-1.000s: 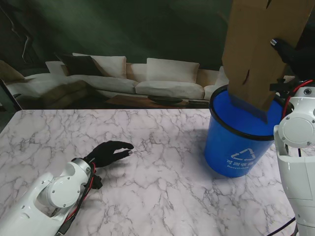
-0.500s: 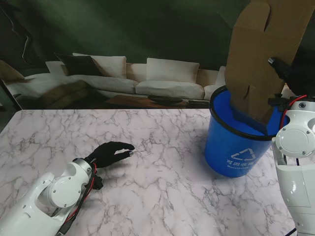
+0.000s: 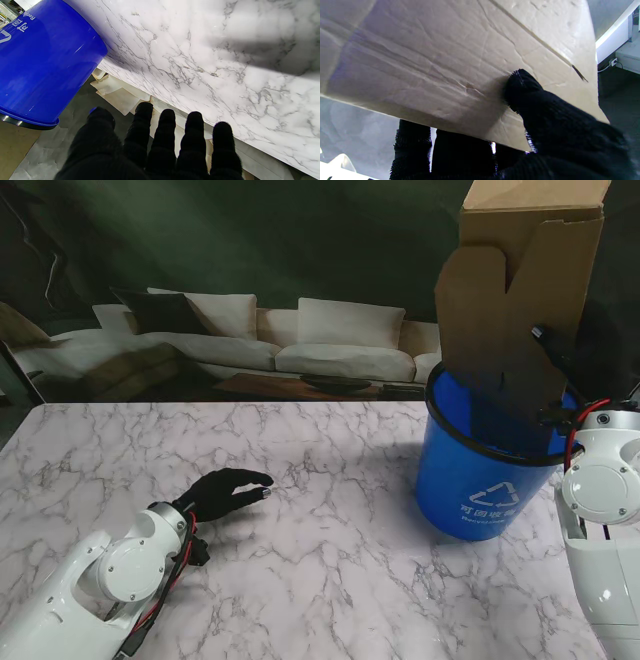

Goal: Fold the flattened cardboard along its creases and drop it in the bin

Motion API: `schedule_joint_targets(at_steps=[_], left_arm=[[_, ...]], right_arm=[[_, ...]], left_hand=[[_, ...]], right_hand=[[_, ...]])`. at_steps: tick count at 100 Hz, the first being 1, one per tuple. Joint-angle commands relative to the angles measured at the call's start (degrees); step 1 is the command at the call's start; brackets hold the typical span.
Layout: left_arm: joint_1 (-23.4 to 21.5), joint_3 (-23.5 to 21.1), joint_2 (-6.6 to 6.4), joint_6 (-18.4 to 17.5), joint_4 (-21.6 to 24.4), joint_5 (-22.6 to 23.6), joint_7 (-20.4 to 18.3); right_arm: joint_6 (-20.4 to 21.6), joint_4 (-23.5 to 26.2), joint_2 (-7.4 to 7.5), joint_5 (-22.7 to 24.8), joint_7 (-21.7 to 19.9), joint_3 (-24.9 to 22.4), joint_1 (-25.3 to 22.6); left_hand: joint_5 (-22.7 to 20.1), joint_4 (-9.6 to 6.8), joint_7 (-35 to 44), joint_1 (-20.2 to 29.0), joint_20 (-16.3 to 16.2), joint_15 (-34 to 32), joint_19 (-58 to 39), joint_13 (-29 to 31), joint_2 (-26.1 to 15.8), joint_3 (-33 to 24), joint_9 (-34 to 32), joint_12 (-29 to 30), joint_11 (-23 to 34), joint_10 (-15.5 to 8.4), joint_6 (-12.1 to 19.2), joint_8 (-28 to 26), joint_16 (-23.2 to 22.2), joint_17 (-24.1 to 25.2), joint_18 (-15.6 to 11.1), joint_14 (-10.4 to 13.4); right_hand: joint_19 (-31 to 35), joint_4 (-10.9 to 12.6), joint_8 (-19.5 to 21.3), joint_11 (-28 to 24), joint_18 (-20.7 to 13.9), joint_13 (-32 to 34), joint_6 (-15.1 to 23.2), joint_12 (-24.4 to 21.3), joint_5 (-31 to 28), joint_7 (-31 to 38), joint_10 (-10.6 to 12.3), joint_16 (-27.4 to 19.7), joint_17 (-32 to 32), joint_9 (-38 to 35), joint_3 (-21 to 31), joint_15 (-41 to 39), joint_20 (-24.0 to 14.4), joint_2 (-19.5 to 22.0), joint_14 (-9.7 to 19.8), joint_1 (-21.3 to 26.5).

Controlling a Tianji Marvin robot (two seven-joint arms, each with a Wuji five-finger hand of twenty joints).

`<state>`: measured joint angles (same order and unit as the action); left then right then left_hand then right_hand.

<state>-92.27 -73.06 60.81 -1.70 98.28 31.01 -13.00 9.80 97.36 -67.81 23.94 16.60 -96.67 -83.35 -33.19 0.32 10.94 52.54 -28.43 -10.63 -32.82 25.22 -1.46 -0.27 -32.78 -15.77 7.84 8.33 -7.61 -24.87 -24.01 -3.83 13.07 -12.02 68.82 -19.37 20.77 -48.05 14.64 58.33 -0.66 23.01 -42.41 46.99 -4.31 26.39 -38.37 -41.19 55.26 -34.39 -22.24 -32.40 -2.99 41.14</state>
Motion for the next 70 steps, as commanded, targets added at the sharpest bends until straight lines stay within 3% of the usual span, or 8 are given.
schedule_joint_targets(at_steps=[1,14,27,33,38,58,70], left_arm=[[0.17,0.20,0.06,-0.15,-0.24,-0.24,-0.83],[0.20,0.16,0.08,-0.19,-0.31,-0.25,-0.75],[0.20,0.16,0.08,-0.20,-0.31,-0.25,-0.74],[0.19,0.11,0.09,-0.22,-0.32,-0.30,-0.71],[0.20,0.09,0.10,-0.25,-0.35,-0.33,-0.69],[0.29,0.13,0.10,-0.32,-0.50,-0.34,-0.68],[0.34,0.17,0.10,-0.33,-0.59,-0.34,-0.65]], right_arm=[[-0.51,0.84,0.35,-0.10,-1.07,-0.52,-0.68],[-0.79,1.91,0.78,-0.29,-3.25,-1.35,-1.70],[-2.35,3.49,1.52,0.74,-6.60,-2.62,-3.28],[-3.43,4.41,1.87,1.09,-8.33,-3.32,-4.12],[-4.28,5.07,2.14,1.63,-9.51,-3.91,-4.75],[-6.12,6.36,2.51,3.65,-10.68,-5.43,-6.04],[-6.88,7.02,2.62,5.08,-10.76,-6.06,-6.50]], left_hand=[[-0.64,0.25,0.35,-0.46,-1.14,-1.24,-0.61,1.12,-2.26,1.70,-0.64,-0.40,-0.19,0.35,-0.24,0.05,-0.57,0.47,0.66,-0.27],[-0.65,0.24,0.35,-0.39,-1.11,-1.25,-0.58,1.12,-2.27,1.66,-0.66,-0.41,-0.18,0.37,-0.22,0.05,-0.57,0.48,0.65,-0.30],[-0.59,0.24,0.32,-0.38,-1.11,-1.24,-0.60,1.10,-2.27,1.69,-0.60,-0.41,-0.19,0.34,-0.11,0.07,-0.56,0.48,0.57,-0.13],[-0.57,0.25,0.32,-0.43,-1.11,-1.23,-0.60,1.10,-2.20,1.73,-0.66,-0.42,-0.16,0.46,-0.33,0.07,-0.56,0.46,0.60,-0.20],[-0.61,0.23,0.33,-0.31,-1.11,-1.27,-0.61,1.16,-2.26,1.65,-0.71,-0.42,-0.14,0.31,-0.17,0.07,-0.57,0.46,0.63,-0.19],[-0.58,0.24,0.33,-0.39,-1.09,-1.26,-0.62,1.10,-2.26,1.70,-0.69,-0.42,-0.14,0.33,-0.20,0.07,-0.57,0.47,0.57,-0.24],[-0.60,0.24,0.34,-0.35,-1.07,-1.28,-0.61,1.13,-2.25,1.69,-0.66,-0.43,-0.14,0.33,-0.25,0.07,-0.58,0.46,0.55,-0.28]], right_hand=[[-1.69,6.59,-2.49,1.60,0.34,-3.18,12.32,-0.60,1.22,5.33,0.79,-1.56,3.05,3.30,2.69,2.07,1.01,7.84,0.35,7.32],[-3.64,6.20,-6.74,2.35,-0.24,-9.69,11.23,-0.77,6.60,6.02,0.94,-3.18,9.24,8.74,0.65,4.74,1.58,6.62,-0.20,3.42],[-5.63,6.62,-9.11,4.37,-0.90,-16.89,8.21,-1.22,11.36,1.92,0.79,-4.87,15.55,13.35,0.14,7.37,2.01,6.88,-0.60,-0.73],[-6.20,9.12,-8.19,5.90,-0.94,-19.63,6.63,-1.76,11.99,-2.72,0.53,-6.35,18.01,14.81,1.28,8.76,1.62,7.03,-0.96,-4.00],[-7.50,12.25,-3.94,7.57,-0.99,-22.27,5.79,-2.41,13.12,-7.54,0.53,-7.74,20.27,16.26,1.84,10.53,1.01,7.21,-0.95,-6.80],[-15.00,12.70,-5.26,13.45,-0.73,-30.61,2.80,-4.98,21.04,-15.02,0.68,-12.80,29.51,21.80,-1.03,19.46,2.66,5.07,-0.76,-13.56],[-22.23,12.52,-6.91,17.47,1.84,-34.17,1.36,-6.76,25.09,-17.81,0.66,-15.52,34.62,24.90,-4.05,24.38,4.57,4.00,-1.46,-17.45]])
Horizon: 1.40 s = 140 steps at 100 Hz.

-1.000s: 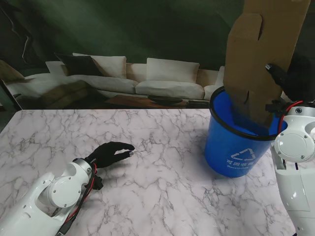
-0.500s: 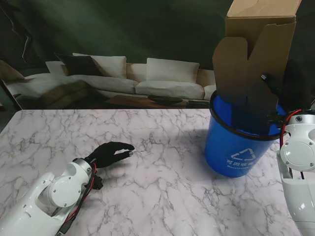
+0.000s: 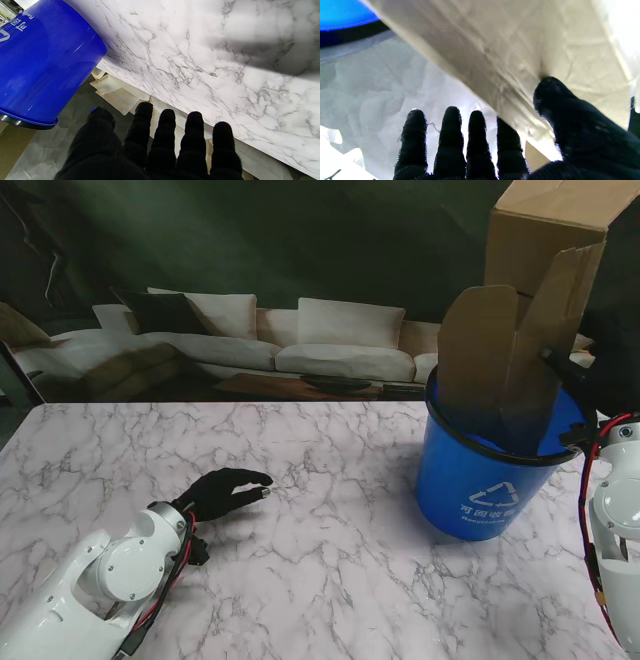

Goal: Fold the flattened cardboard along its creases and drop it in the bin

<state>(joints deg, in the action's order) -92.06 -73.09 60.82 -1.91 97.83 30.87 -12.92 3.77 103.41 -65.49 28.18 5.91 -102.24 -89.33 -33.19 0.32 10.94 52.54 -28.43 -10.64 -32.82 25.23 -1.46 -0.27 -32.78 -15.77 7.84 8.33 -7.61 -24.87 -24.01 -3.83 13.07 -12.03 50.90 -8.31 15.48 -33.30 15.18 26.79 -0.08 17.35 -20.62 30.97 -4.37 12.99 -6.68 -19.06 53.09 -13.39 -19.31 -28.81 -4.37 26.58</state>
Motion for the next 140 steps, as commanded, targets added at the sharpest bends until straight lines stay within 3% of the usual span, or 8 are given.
schedule_joint_targets(at_steps=[1,9,14,26,46,72,85,140], left_arm=[[0.14,0.20,0.09,-0.12,-0.14,-0.20,-0.74],[0.15,0.21,0.08,-0.13,-0.17,-0.16,-0.76],[0.16,0.20,0.08,-0.14,-0.19,-0.13,-0.74],[0.18,0.22,0.08,-0.12,-0.23,-0.08,-0.71],[0.19,0.23,0.11,-0.11,-0.28,0.19,-0.52],[0.10,0.15,0.22,-0.17,-0.39,0.68,0.26],[-0.07,0.04,0.43,-0.22,-0.53,0.90,1.39],[0.02,0.39,0.82,-0.84,-1.21,1.07,3.56]], right_arm=[[-0.88,1.00,0.30,0.98,-0.06,-0.53,-0.55],[-1.12,1.29,0.30,1.47,0.14,-0.80,-0.65],[-0.84,1.25,0.37,2.11,0.16,-1.04,-0.68],[0.19,1.02,0.27,3.34,1.59,-1.09,-0.15],[3.26,2.71,0.52,4.77,1.80,-1.25,1.53],[7.01,7.17,1.61,4.46,-3.43,1.45,5.43],[8.63,9.09,2.19,1.09,-7.52,3.92,7.65],[9.25,8.57,2.79,-4.32,-14.50,24.88,13.69]], left_hand=[[-0.59,0.24,0.34,-0.38,-1.07,-1.25,-0.61,1.11,-2.24,1.70,-0.66,-0.43,-0.14,0.26,-0.24,0.08,-0.58,0.46,0.57,-0.25],[-0.56,0.23,0.32,-0.34,-1.08,-1.25,-0.62,1.11,-2.22,1.68,-0.72,-0.44,-0.11,0.37,-0.24,0.08,-0.58,0.46,0.58,-0.24],[-0.52,0.23,0.31,-0.34,-1.08,-1.26,-0.62,1.11,-2.27,1.68,-0.63,-0.43,-0.14,0.32,-0.24,0.09,-0.58,0.46,0.56,-0.25],[-0.52,0.23,0.31,-0.32,-1.06,-1.24,-0.62,1.05,-2.26,1.68,-0.58,-0.41,-0.17,0.32,-0.27,0.09,-0.57,0.47,0.53,-0.23],[-0.42,0.24,0.27,-0.35,-1.05,-1.20,-0.61,0.90,-2.26,1.68,0.39,-0.27,-0.51,0.47,-0.26,0.11,-0.56,0.47,0.57,-0.12],[0.01,0.25,0.12,-0.42,-1.05,-0.97,-0.61,-0.01,-2.31,1.71,3.87,0.13,-1.43,0.78,-0.14,0.12,-0.49,0.66,0.45,0.00],[1.68,0.24,-0.61,-0.48,-1.08,-0.91,-0.64,-0.51,-2.27,1.71,5.32,0.26,-1.68,0.93,-0.38,0.36,-0.49,0.80,0.61,-0.03],[4.71,0.20,-1.82,-0.83,-1.44,-1.10,-0.81,-1.53,-2.41,1.75,7.96,0.46,-1.98,1.03,-0.85,0.71,-0.86,1.24,0.71,0.14]], right_hand=[[-4.80,1.42,-1.73,2.97,1.54,-2.87,0.65,-1.21,3.54,-1.93,0.60,-2.27,3.18,3.03,-2.17,3.68,1.75,0.34,-0.34,-3.36],[-10.07,1.14,-3.06,7.33,3.49,-5.33,-0.62,-3.23,5.72,-3.50,-1.85,-5.34,4.39,7.44,-5.74,8.04,3.28,-1.22,-6.28,-7.94],[-12.85,0.99,-3.61,8.77,4.12,-6.14,-0.93,-3.98,7.29,-4.23,-2.06,-6.84,4.57,8.76,-10.61,9.74,4.23,-0.77,-7.39,-8.92],[-16.62,1.82,-3.70,11.74,3.16,-8.28,0.20,-5.34,8.73,-4.93,-1.43,-7.39,5.34,9.04,-16.40,11.11,4.72,1.04,-4.60,-10.73],[-17.84,2.48,-2.85,11.85,1.89,-8.87,3.57,-5.24,7.33,-4.33,1.99,-6.67,5.61,8.40,-15.69,11.19,3.69,1.98,0.12,-11.16],[-18.86,2.61,-1.90,9.24,1.59,-7.54,5.52,-4.02,3.55,-3.42,3.41,-6.71,4.18,5.99,-14.68,11.20,2.81,3.74,1.66,-11.93],[-18.91,2.76,-1.57,9.36,2.42,-6.30,6.14,-4.10,2.21,-3.40,3.86,-6.68,3.31,3.74,-14.98,10.76,2.42,4.43,1.97,-12.08],[-13.48,3.51,-0.12,11.98,3.98,-2.30,7.63,-4.52,-1.86,-5.05,2.82,-5.79,1.25,-0.72,-21.46,9.07,0.91,9.15,1.51,-12.93]])
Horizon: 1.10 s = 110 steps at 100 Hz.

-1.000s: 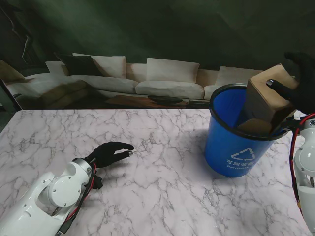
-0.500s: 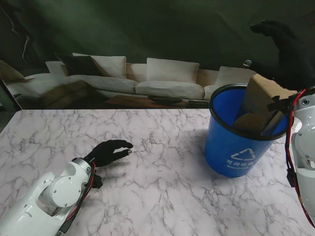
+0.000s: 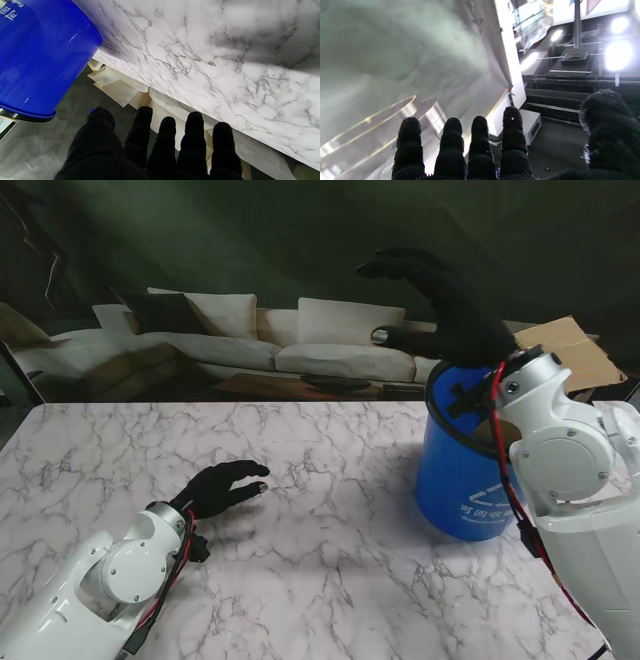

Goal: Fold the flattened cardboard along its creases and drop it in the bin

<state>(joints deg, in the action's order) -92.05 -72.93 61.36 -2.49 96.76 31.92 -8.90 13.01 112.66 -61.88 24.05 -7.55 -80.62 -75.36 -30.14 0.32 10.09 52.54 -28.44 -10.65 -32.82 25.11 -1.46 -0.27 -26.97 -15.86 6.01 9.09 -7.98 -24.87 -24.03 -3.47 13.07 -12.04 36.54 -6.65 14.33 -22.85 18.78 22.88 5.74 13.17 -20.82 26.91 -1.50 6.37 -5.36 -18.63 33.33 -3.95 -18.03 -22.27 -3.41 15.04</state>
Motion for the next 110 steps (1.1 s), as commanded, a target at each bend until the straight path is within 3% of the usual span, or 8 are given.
schedule_joint_targets(at_steps=[1,14,34,47,58,76,88,110], left_arm=[[0.01,0.23,0.28,-0.27,-0.15,0.03,-0.44],[-0.06,0.18,0.37,-0.38,-0.25,-0.07,-0.05],[-0.18,0.17,0.64,-0.41,-0.59,-0.28,1.23],[0.03,0.44,0.91,-0.09,-1.33,-0.80,2.33],[0.37,0.82,1.21,0.23,-2.28,-1.85,3.27],[1.22,1.83,1.59,0.48,-4.27,-3.02,4.49],[1.54,2.20,1.63,0.87,-5.05,-4.49,3.95],[0.98,1.78,1.80,0.46,-4.44,-5.60,4.31]], right_arm=[[-0.02,-0.83,-0.83,-0.36,-1.06,3.84,-0.26],[-0.73,-4.06,-0.88,-1.73,-2.06,10.45,-0.12],[-3.99,-13.56,-2.61,-6.27,1.72,20.45,0.20],[-5.86,-21.06,-4.05,-7.02,5.62,25.44,0.48],[-7.94,-26.33,-5.52,-11.09,8.03,27.77,0.07],[-9.80,-31.48,-6.48,-14.42,9.62,27.33,-1.84],[-10.93,-30.64,-5.91,-13.28,9.91,23.76,-5.16],[-9.35,-28.17,-4.76,-11.32,9.53,16.86,-10.14]], left_hand=[[1.69,0.20,-0.99,-0.83,-1.44,-1.07,-0.81,-1.47,-2.41,1.74,2.18,0.56,-0.15,0.29,-0.53,0.72,-0.83,0.88,0.71,0.18],[2.10,0.20,-1.15,-0.90,-1.50,-1.09,-0.83,-1.49,-2.47,1.73,2.20,0.54,-0.08,0.23,-0.57,0.77,-0.88,0.88,0.66,0.08],[2.79,0.19,-1.40,-0.96,-1.56,-1.06,-0.79,-1.69,-2.52,1.73,2.48,0.50,-0.03,0.21,-0.78,0.84,-0.92,0.98,0.59,0.18],[5.10,0.18,-2.30,-0.98,-1.47,-0.67,-0.50,-2.71,-2.62,1.72,6.32,1.13,-1.47,0.14,-0.76,1.12,-0.78,1.31,0.22,0.57],[5.98,0.16,-2.56,-0.98,-1.31,-0.37,-0.15,-3.26,-2.76,1.69,9.46,2.10,-2.82,0.11,-0.71,1.17,-0.57,1.45,0.00,0.83],[6.96,0.08,-2.71,-0.88,-1.36,-0.75,-0.07,-3.36,-2.88,1.67,9.39,2.53,-2.20,0.04,-0.67,1.14,-0.70,1.42,-0.36,0.62],[5.80,0.05,-2.15,-0.71,-1.56,-1.21,-0.27,-2.80,-2.82,1.65,6.29,1.80,-0.47,0.00,-0.66,0.94,-0.96,1.42,-0.04,0.41],[5.49,0.03,-2.02,-0.55,-1.85,-1.62,-0.58,-2.13,-2.83,1.63,3.61,0.47,1.20,0.06,-0.61,0.94,-1.32,1.33,0.19,0.31]], right_hand=[[0.94,1.86,1.04,1.52,0.37,1.70,1.79,-0.34,-1.68,-0.99,-0.03,0.84,-0.10,-1.20,-1.72,-0.41,-0.37,2.65,0.56,-1.37],[1.88,1.86,1.06,1.74,0.35,1.73,1.53,-0.39,-1.10,-1.44,-0.13,0.91,-0.07,-0.99,-2.47,-0.47,-0.38,3.67,0.44,-1.63],[2.61,2.01,1.08,1.61,0.06,0.92,1.06,-0.22,0.74,-2.31,0.49,0.92,1.26,0.10,-3.73,-0.32,0.17,4.58,0.60,-0.79],[2.82,2.05,0.99,1.31,-0.28,0.58,4.95,-0.09,3.51,-3.11,2.43,1.06,1.80,0.30,-4.87,-0.40,0.62,5.09,1.22,-0.40],[2.41,2.10,1.06,1.45,-0.87,-0.22,6.87,-0.15,4.32,-2.82,3.90,1.08,2.73,0.70,-5.41,-0.25,1.06,5.28,1.97,0.01],[1.70,2.15,1.23,0.69,-1.62,-1.16,7.22,0.22,5.43,-1.68,5.18,1.15,3.57,1.62,-6.06,-0.19,1.42,5.76,2.88,0.52],[1.44,2.20,1.33,0.11,-1.64,-1.10,7.09,0.44,5.15,-0.67,5.58,1.24,3.42,1.34,-6.21,-0.40,1.41,5.95,3.17,0.77],[1.23,2.30,1.10,0.01,-1.56,-0.77,7.09,0.40,4.74,0.13,5.94,1.29,3.18,0.70,-5.79,-0.66,1.27,5.86,3.45,1.13]])
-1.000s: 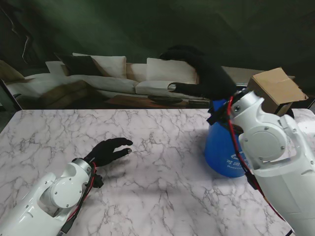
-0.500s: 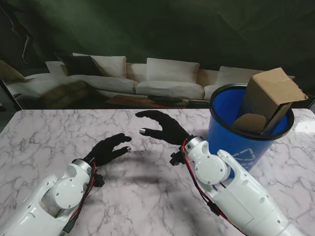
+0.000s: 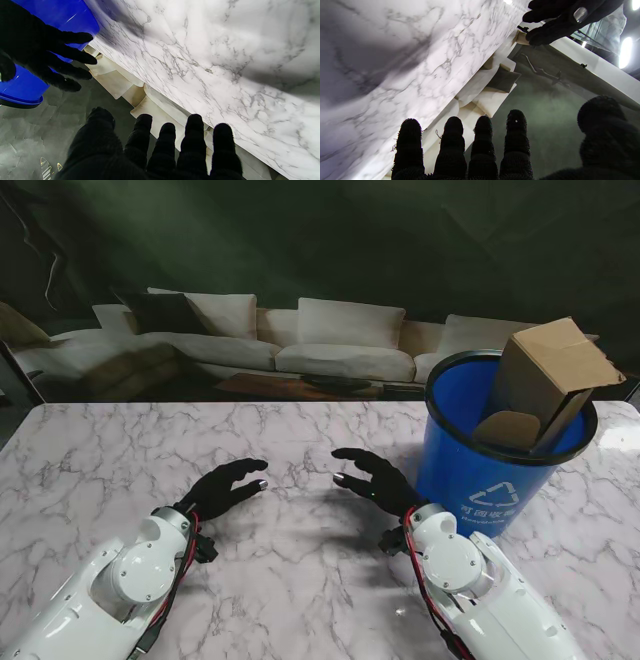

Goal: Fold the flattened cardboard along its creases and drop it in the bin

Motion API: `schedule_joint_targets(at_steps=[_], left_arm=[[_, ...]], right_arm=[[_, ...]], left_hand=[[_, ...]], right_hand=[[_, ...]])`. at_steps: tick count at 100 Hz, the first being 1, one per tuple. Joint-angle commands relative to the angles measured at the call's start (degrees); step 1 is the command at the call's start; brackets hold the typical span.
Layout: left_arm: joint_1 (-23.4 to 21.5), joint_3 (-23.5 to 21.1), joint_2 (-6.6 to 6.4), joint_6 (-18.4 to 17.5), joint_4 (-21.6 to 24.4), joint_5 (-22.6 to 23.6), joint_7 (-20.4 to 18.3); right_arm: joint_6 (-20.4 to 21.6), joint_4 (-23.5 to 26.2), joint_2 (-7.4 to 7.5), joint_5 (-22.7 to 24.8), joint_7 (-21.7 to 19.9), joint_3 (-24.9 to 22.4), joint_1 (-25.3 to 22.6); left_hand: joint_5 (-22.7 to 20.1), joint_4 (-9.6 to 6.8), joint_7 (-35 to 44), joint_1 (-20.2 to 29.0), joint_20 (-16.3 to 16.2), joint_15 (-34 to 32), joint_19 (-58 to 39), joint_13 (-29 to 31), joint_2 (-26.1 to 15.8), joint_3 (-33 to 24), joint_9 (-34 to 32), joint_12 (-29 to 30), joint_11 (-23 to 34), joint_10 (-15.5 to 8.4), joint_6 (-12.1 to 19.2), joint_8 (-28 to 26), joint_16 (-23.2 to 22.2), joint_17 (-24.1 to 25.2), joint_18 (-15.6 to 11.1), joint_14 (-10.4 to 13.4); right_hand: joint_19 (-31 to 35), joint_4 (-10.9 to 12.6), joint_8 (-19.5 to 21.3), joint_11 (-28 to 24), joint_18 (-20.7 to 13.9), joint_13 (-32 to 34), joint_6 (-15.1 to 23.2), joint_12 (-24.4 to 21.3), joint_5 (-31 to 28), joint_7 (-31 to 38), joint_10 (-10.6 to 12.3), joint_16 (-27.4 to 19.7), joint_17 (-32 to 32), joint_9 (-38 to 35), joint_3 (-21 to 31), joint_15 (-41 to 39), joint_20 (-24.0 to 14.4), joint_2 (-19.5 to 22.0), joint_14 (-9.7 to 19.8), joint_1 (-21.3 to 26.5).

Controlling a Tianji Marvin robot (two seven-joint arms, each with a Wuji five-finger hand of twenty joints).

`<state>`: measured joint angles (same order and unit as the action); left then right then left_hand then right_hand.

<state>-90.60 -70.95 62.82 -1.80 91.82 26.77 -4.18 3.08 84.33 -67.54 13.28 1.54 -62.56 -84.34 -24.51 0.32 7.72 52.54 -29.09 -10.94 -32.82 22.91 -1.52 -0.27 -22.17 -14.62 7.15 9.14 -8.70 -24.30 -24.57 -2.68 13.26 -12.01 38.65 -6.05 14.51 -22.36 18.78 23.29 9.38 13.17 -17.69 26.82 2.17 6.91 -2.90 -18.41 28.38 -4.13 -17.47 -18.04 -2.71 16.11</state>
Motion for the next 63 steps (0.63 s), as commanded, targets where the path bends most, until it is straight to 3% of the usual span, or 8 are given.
schedule_joint_targets(at_steps=[1,63], left_arm=[[-0.51,-0.25,0.35,-0.28,0.57,-0.47,-0.37],[-1.25,-1.68,0.25,-2.41,1.90,1.64,0.56]], right_arm=[[0.61,0.25,0.88,-0.72,0.41,-1.37,-1.27],[2.89,-0.88,0.50,-3.58,0.39,-1.27,0.00]], left_hand=[[-0.13,0.03,0.35,-0.54,-1.21,-1.36,-0.59,0.13,-2.74,1.63,-1.22,-0.79,0.07,0.01,0.08,0.37,-0.80,0.54,0.00,0.27],[-0.05,0.06,0.29,-0.65,-1.42,-1.23,-0.73,0.09,-2.76,1.67,-1.36,-1.27,-0.15,-0.03,0.17,0.46,-0.99,0.70,0.20,0.16]], right_hand=[[-0.92,1.70,0.90,-0.47,-1.60,-1.20,3.45,0.40,1.56,0.25,2.27,0.76,0.78,0.43,-0.81,-0.47,0.73,1.58,2.77,0.09],[-1.84,1.47,0.01,-0.40,-1.38,-0.62,3.21,0.39,1.32,1.26,2.75,0.84,0.24,-0.62,1.77,-0.81,0.26,1.20,3.16,-0.59]])
